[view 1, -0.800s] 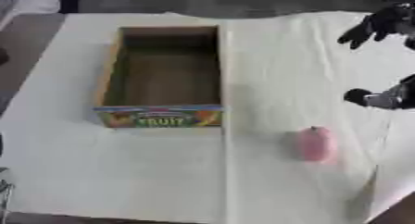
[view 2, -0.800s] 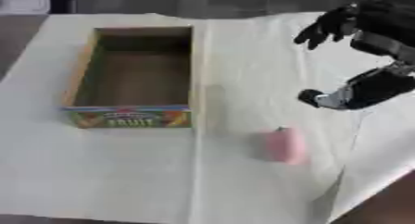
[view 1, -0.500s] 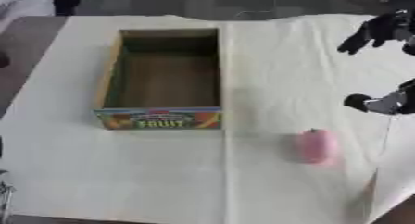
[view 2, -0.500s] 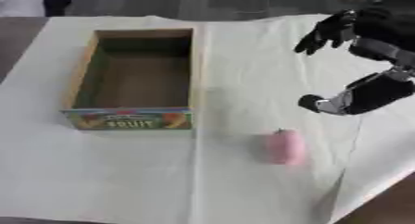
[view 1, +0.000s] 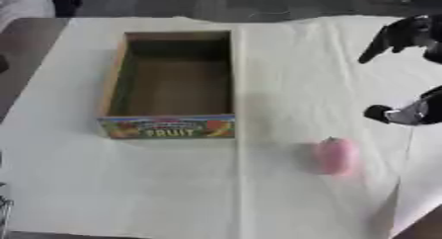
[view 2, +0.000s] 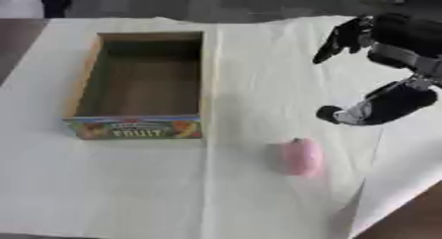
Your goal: Pick up objects on the table and place them in the box.
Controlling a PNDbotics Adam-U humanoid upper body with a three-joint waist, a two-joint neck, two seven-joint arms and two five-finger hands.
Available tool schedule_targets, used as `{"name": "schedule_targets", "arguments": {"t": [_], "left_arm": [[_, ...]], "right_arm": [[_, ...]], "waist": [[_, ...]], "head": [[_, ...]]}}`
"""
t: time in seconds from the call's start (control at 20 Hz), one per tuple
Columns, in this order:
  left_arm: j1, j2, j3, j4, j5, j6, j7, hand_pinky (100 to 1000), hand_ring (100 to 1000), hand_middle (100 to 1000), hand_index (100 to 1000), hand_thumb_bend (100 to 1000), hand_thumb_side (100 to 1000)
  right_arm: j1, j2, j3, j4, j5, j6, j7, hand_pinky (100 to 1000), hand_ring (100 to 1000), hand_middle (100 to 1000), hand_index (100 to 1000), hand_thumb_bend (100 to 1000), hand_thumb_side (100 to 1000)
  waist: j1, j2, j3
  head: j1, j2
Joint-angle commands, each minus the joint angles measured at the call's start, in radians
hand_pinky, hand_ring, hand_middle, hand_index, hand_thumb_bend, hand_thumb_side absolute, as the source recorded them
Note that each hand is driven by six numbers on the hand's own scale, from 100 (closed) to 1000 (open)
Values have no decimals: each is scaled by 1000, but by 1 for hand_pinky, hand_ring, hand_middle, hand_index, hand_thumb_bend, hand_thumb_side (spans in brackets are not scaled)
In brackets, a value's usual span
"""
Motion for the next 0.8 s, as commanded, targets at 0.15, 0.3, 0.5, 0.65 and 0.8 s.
{"name": "schedule_targets", "arguments": {"t": [0.15, 0.3, 0.5, 0.65, 0.8], "left_arm": [[-10, 21, -1, -19, 5, 1, -2, 708, 634, 610, 824, 100, 609], [-10, 21, -2, -19, 5, 1, -3, 708, 634, 610, 824, 100, 609], [-10, 22, -3, -19, 7, 1, -3, 708, 634, 610, 823, 100, 608], [-10, 23, -4, -19, 8, 2, -4, 708, 634, 610, 823, 100, 608], [-12, 23, -6, -19, 8, 2, -7, 707, 634, 610, 821, 100, 609]], "right_arm": [[-6, -28, 13, -14, -6, 4, 35, 695, 771, 712, 833, 445, 396], [-9, -28, 36, -14, -2, 9, 59, 704, 786, 729, 881, 453, 425], [-11, -45, 74, -14, -3, 27, 95, 706, 798, 739, 900, 471, 429], [-17, -64, 103, -14, 5, 45, 123, 707, 805, 739, 908, 485, 424], [-29, -75, 141, -14, 19, 69, 152, 709, 809, 741, 925, 507, 422]], "waist": [[-3, -15, -1], [-4, -15, -1], [-6, -15, 1], [-8, -15, 1], [-9, -15, 2]], "head": [[-4, -11], [-5, -9], [-7, -6], [-10, -6], [-14, -5]]}}
